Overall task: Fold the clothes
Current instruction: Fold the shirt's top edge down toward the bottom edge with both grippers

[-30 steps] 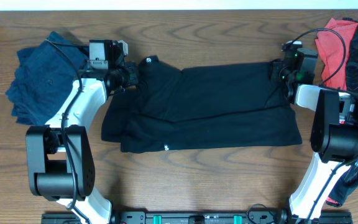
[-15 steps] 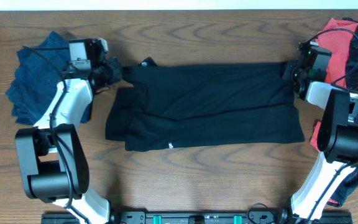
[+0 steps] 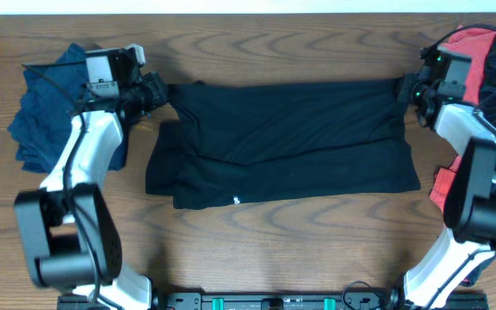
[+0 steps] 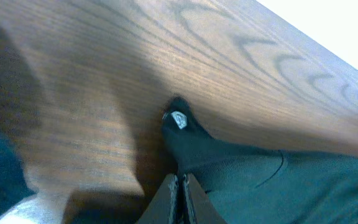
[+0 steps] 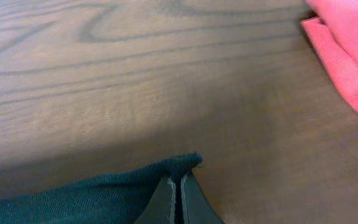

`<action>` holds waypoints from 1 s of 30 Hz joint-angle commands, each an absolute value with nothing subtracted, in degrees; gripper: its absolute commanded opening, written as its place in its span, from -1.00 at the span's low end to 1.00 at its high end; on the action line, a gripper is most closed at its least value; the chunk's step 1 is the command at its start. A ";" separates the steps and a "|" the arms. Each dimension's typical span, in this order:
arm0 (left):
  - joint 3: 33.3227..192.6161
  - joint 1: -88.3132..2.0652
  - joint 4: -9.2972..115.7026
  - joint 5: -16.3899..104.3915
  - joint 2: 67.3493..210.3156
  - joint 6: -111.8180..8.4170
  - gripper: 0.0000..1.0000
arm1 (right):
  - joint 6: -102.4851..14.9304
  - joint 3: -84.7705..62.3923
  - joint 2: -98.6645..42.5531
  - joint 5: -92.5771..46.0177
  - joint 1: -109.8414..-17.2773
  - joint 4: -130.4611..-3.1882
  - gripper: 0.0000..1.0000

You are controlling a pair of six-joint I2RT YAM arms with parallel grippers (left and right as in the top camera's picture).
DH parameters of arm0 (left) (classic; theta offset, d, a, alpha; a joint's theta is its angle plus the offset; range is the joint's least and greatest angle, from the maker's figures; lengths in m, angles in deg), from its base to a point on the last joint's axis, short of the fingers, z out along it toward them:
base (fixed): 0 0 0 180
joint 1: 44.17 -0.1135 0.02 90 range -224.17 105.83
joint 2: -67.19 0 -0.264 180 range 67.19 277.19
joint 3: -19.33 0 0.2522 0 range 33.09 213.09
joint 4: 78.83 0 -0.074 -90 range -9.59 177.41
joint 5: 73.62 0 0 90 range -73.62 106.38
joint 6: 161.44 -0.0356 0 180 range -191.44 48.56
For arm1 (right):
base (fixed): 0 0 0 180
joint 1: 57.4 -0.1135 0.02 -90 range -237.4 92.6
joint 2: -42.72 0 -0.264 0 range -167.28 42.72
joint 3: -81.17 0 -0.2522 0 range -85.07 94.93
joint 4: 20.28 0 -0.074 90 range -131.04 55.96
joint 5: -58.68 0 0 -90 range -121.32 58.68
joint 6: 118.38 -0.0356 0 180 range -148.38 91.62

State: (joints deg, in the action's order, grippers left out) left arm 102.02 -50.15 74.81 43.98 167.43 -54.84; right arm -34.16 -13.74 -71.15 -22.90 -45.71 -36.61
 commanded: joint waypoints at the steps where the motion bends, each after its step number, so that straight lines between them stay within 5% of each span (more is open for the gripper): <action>1: 102.67 -50.96 71.25 44.50 161.36 -54.86 -0.88 | -34.55 -12.58 -65.35 -26.46 -44.14 -41.59 -0.98; 12: 102.65 -50.96 44.56 44.44 156.88 -59.89 -0.88 | -34.55 -12.58 -58.10 -34.44 -43.37 -63.64 -0.98; 30: 102.65 -51.00 27.49 44.50 156.85 -64.00 -0.88 | -34.53 -12.60 -58.10 -30.63 -41.08 -74.33 -0.98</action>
State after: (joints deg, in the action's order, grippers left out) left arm 102.17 -50.50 28.71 44.96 157.07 -62.27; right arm -34.25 -13.32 -59.17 -31.05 -41.54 -73.72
